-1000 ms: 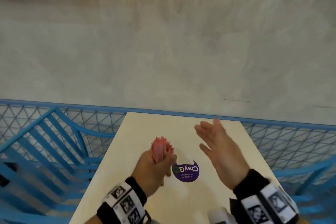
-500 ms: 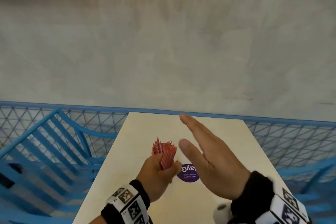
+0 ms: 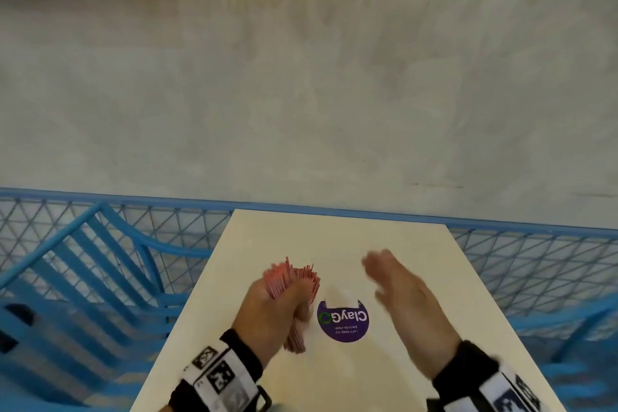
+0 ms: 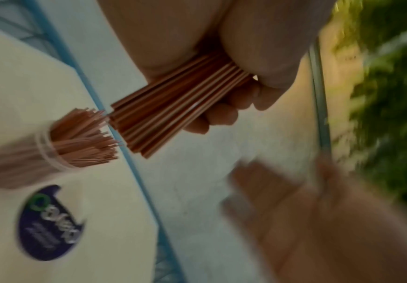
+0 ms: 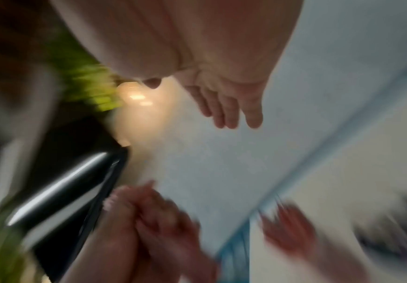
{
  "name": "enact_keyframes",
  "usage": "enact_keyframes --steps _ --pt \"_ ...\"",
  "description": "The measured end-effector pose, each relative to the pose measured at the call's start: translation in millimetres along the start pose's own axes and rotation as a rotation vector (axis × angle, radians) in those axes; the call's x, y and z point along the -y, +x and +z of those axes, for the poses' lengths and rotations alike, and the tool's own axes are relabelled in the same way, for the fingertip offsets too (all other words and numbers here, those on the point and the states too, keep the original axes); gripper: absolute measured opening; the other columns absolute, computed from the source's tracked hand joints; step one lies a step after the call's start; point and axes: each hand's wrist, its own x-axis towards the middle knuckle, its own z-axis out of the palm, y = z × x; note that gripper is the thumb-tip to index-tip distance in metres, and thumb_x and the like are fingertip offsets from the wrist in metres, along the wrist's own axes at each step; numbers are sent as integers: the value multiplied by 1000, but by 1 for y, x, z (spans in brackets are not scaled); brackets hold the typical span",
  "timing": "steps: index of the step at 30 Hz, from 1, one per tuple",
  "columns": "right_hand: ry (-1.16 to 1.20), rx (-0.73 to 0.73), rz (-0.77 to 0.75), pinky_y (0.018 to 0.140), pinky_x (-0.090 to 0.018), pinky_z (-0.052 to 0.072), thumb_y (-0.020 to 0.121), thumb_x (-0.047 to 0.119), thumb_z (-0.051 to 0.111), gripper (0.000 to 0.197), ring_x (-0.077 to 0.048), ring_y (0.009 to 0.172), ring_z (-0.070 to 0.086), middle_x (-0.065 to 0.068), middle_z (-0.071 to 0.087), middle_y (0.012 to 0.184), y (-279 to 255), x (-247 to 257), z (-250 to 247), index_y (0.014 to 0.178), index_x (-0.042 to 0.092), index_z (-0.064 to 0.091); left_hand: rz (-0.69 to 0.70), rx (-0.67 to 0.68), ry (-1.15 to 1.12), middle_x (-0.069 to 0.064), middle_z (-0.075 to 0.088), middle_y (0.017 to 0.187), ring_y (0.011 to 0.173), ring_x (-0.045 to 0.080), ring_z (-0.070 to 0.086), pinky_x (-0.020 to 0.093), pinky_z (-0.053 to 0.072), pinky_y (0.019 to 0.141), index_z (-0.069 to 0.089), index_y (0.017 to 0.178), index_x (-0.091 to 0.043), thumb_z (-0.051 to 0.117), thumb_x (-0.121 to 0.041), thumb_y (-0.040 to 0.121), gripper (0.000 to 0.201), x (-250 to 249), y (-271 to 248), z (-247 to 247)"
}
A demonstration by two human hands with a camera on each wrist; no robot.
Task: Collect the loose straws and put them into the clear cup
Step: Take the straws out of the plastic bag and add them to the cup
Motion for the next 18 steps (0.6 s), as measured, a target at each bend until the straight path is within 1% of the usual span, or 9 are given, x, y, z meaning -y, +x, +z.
enact_keyframes --steps 2,3,4,7,10,11,15,16,18 --pt "327 18 359 84 -38 48 93 56 39 59 -22 93 64 -10 70 106 6 -32 6 110 5 63 32 -35 -168 6 51 49 50 21 51 33 47 61 53 44 -17 53 -11 92 48 -16 6 -1" --pt "428 45 499 73 -38 47 92 58 39 64 -29 85 64 -17 70 99 7 -43 10 104 0 62 46 -45 -248 7 49 49 51 22 51 35 48 62 52 44 -18 52 -10 92 49 -21 8 0" --pt "483 78 595 68 -37 46 91 61 38 70 -32 85 63 -22 68 99 9 -52 15 105 -4 61 54 -51 -308 7 47 49 51 22 50 36 48 62 51 46 -17 52 -9 92 47 -25 10 2" --pt "633 142 690 76 -41 48 89 67 32 84 -37 107 59 -25 61 121 11 -59 26 128 -6 49 39 -41 -378 8 46 50 51 22 50 37 49 63 51 50 -15 52 -7 91 43 -23 8 15" --pt "800 253 626 99 -43 44 88 70 22 86 -34 116 57 -21 66 119 6 -46 38 127 0 53 -26 -64 -333 10 48 48 53 26 52 38 49 64 52 47 -12 55 -7 89 42 -9 1 32" --pt "831 254 616 99 -43 45 89 70 20 86 -35 116 58 -21 67 117 5 -43 40 125 0 55 -42 -82 -334 10 48 48 52 26 51 39 48 63 52 49 -11 55 -6 88 40 -5 1 35" --pt "731 200 667 77 -39 54 87 72 21 91 -37 117 56 -23 61 126 12 -52 33 133 -1 46 -46 -105 -375 7 49 46 46 21 51 34 50 60 51 54 -10 55 -4 89 36 -3 7 33" --pt "719 199 676 80 -41 53 87 72 21 90 -37 117 56 -23 61 126 13 -53 33 132 -2 47 -42 -104 -370 7 50 46 46 21 52 34 49 60 52 53 -10 55 -5 90 37 -3 8 32" --pt "700 238 647 98 -45 45 88 71 21 87 -35 116 56 -21 67 117 16 -55 33 120 -2 56 -51 -87 -341 8 50 46 47 23 51 35 49 60 52 51 -11 56 -5 89 39 1 8 35"
